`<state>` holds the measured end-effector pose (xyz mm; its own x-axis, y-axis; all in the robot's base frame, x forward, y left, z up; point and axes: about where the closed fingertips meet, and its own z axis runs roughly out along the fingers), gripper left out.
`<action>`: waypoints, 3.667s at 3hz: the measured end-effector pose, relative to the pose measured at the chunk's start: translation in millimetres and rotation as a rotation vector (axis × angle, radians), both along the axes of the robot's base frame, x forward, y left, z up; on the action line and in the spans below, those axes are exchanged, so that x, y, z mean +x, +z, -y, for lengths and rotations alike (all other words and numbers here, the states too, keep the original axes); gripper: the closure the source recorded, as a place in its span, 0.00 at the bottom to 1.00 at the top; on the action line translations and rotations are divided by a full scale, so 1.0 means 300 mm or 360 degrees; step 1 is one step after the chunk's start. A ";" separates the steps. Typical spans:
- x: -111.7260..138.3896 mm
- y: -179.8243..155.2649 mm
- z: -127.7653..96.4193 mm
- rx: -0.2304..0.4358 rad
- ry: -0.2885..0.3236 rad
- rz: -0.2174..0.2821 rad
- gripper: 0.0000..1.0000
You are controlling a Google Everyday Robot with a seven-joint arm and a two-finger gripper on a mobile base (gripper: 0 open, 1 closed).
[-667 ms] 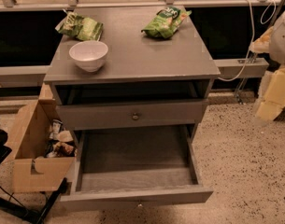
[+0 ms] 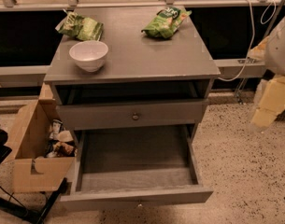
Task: Close middle drawer
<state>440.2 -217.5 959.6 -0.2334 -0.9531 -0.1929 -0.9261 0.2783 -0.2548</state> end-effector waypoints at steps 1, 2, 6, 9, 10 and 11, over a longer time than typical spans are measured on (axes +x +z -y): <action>-0.021 -0.162 -0.002 0.0052 -0.0038 -0.0037 0.00; -0.052 -0.401 -0.010 0.0152 -0.0114 -0.0125 0.00; -0.277 -1.123 -0.009 0.0410 -0.0428 -0.0463 0.00; -0.460 -1.575 -0.168 0.0712 -0.0354 -0.0743 0.50; -0.534 -1.784 -0.264 0.0791 -0.0312 -0.0880 0.73; -0.606 -1.979 -0.384 0.0841 -0.0265 -0.0999 0.96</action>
Offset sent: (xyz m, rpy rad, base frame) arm -0.0335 0.0072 -0.2591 0.1943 0.2019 -0.1527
